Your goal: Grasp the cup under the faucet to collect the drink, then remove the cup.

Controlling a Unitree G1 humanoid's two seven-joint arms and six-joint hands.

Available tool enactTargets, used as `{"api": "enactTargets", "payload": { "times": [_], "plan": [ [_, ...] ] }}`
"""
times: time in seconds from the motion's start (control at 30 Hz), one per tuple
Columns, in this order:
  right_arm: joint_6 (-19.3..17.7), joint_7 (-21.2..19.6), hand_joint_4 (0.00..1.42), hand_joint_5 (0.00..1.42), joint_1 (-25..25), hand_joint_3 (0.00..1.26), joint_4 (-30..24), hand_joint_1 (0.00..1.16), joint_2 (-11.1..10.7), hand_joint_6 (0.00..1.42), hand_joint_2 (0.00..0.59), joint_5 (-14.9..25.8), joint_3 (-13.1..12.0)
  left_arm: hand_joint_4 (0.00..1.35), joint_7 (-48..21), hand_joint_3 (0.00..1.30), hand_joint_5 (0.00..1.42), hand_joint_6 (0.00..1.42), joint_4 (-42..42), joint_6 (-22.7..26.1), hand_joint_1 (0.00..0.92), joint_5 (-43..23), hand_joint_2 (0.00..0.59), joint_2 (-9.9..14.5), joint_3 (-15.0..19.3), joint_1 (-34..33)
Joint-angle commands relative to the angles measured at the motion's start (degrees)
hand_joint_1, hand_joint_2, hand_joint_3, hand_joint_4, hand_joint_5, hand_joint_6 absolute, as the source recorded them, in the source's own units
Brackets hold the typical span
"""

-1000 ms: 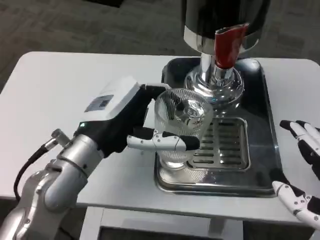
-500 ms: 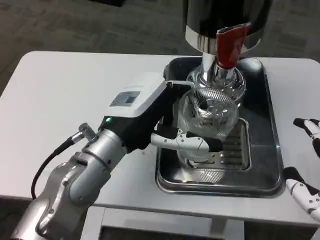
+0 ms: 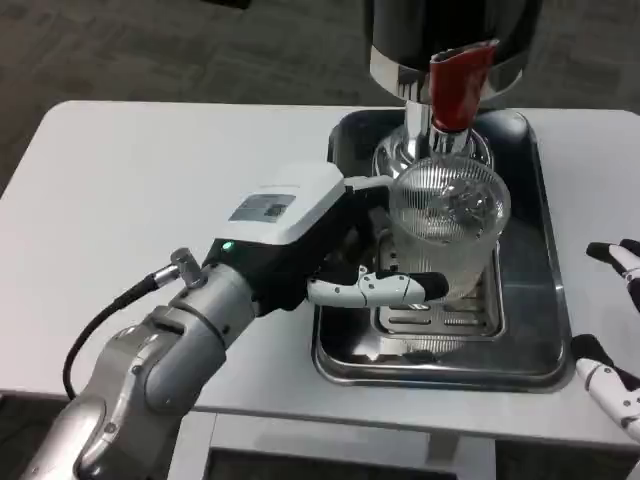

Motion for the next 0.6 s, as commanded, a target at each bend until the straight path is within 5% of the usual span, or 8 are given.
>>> {"api": "enactTargets", "payload": {
  "times": [0.03,0.6],
  "plan": [
    [0.3,-1.1,0.0,0.0,1.3,0.08,-0.9,0.34,-0.5,0.05,0.493,1.2,-0.5,0.23,1.0,0.3,0.41,0.53,-4.8,1.0,0.181,0.3,0.099,1.0,1.6,2.9],
    [1.3,-2.8,0.0,0.0,1.8,0.09,-0.8,0.34,-1.8,0.05,0.493,3.8,-0.8,0.31,-3.5,0.36,0.47,0.56,-26.6,4.3,0.17,-6.8,0.116,5.4,13.7,15.3]
  ]
}}
